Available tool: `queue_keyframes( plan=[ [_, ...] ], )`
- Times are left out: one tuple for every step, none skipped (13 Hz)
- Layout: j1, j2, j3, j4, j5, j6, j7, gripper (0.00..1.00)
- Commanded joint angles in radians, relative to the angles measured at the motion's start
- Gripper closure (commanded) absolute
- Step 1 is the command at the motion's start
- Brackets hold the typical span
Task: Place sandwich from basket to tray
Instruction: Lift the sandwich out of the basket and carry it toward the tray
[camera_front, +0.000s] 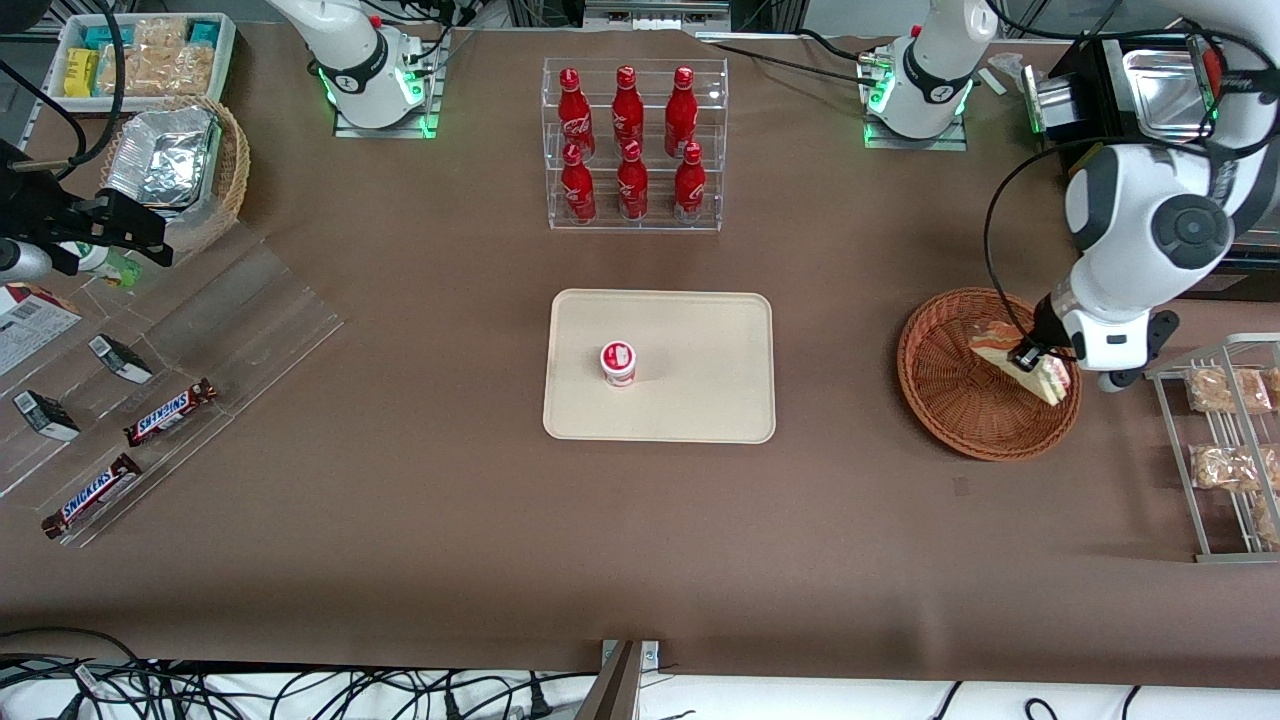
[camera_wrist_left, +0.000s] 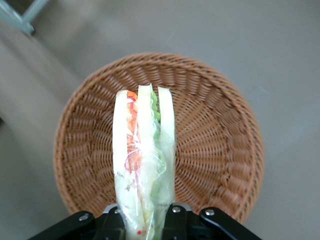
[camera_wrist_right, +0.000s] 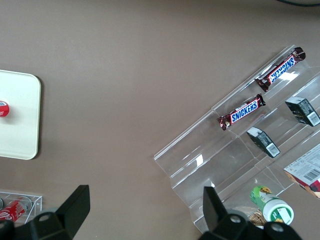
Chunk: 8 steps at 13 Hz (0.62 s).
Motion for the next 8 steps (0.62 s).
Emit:
queue_keyframes(
  plan=[
    [-0.009, -0.019, -0.017, 0.128, 0.011, -0.176, 0.090, 1.00],
    [-0.015, -0.019, -0.018, 0.186, -0.018, -0.258, 0.140, 1.00],
    [-0.014, -0.019, -0.029, 0.229, -0.046, -0.325, 0.208, 1.00],
    [-0.014, -0.019, -0.032, 0.266, -0.052, -0.385, 0.274, 1.00],
    [-0.014, -0.019, -0.049, 0.294, -0.054, -0.424, 0.318, 1.00],
    [-0.014, -0.019, -0.067, 0.305, -0.054, -0.435, 0.339, 1.00],
    [-0.014, -0.022, -0.088, 0.308, -0.054, -0.436, 0.366, 1.00],
    [-0.014, -0.025, -0.107, 0.323, -0.057, -0.436, 0.415, 1.00]
  ],
)
